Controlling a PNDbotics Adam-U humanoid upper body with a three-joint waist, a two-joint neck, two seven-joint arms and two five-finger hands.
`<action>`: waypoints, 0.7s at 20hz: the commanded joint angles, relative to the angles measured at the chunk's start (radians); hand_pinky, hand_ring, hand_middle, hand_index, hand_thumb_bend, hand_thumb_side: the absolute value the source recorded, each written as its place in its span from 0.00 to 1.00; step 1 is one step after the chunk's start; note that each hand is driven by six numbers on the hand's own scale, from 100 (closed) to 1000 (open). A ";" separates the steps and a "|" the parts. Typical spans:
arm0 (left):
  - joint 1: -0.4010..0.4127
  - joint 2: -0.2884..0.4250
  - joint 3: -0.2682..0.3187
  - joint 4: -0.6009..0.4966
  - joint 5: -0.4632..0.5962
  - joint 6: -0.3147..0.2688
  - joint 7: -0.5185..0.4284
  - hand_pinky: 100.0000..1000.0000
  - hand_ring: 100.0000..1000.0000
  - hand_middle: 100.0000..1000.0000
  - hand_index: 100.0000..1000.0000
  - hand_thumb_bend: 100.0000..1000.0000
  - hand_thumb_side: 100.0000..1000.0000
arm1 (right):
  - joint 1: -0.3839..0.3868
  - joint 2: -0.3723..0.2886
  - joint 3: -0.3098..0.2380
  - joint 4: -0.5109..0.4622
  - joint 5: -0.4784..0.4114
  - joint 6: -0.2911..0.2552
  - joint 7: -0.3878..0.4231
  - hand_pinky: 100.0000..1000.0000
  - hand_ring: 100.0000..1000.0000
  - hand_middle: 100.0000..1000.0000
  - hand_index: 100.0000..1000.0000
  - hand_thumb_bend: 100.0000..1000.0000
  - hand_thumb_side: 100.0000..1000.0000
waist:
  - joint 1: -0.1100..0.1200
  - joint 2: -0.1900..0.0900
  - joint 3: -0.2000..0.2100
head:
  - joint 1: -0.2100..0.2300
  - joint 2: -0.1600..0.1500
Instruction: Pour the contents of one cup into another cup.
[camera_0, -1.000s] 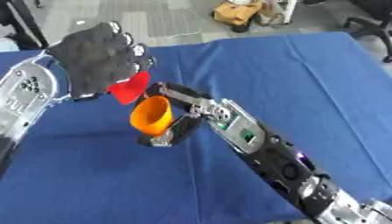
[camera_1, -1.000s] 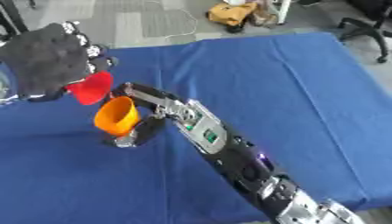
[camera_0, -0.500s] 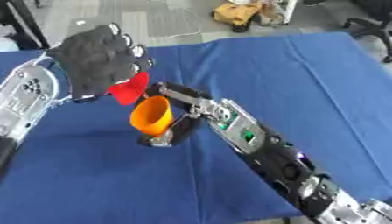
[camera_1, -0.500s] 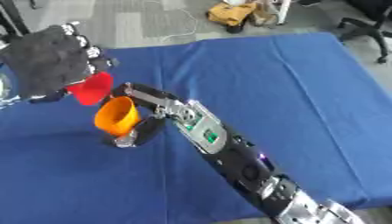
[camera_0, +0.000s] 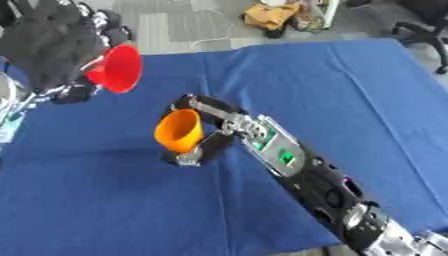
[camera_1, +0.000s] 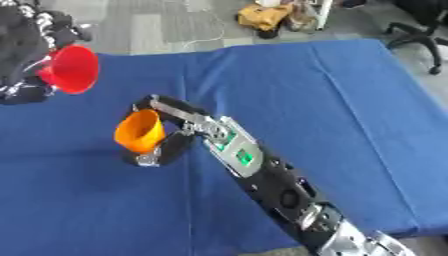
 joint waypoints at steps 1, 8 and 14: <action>0.017 -0.002 0.067 0.013 0.057 0.056 0.053 0.00 0.16 0.29 0.70 0.42 0.00 | 0.001 -0.035 -0.047 0.013 0.015 -0.002 -0.043 0.22 0.38 0.38 0.54 0.20 0.16 | -0.001 -0.021 -0.003 | 0.003 -0.003; 0.103 -0.037 0.119 0.061 0.164 0.163 0.128 0.00 0.11 0.25 0.69 0.38 0.02 | 0.044 -0.084 -0.166 0.084 0.096 0.017 -0.149 0.51 0.71 0.57 0.66 0.52 0.42 | -0.009 -0.021 -0.014 | 0.014 -0.004; 0.145 -0.039 0.116 0.044 0.266 0.226 0.139 0.00 0.11 0.24 0.68 0.36 0.02 | 0.068 -0.118 -0.230 0.122 0.159 0.040 -0.251 0.62 0.80 0.72 0.78 0.56 0.52 | -0.013 -0.019 -0.019 | 0.020 -0.006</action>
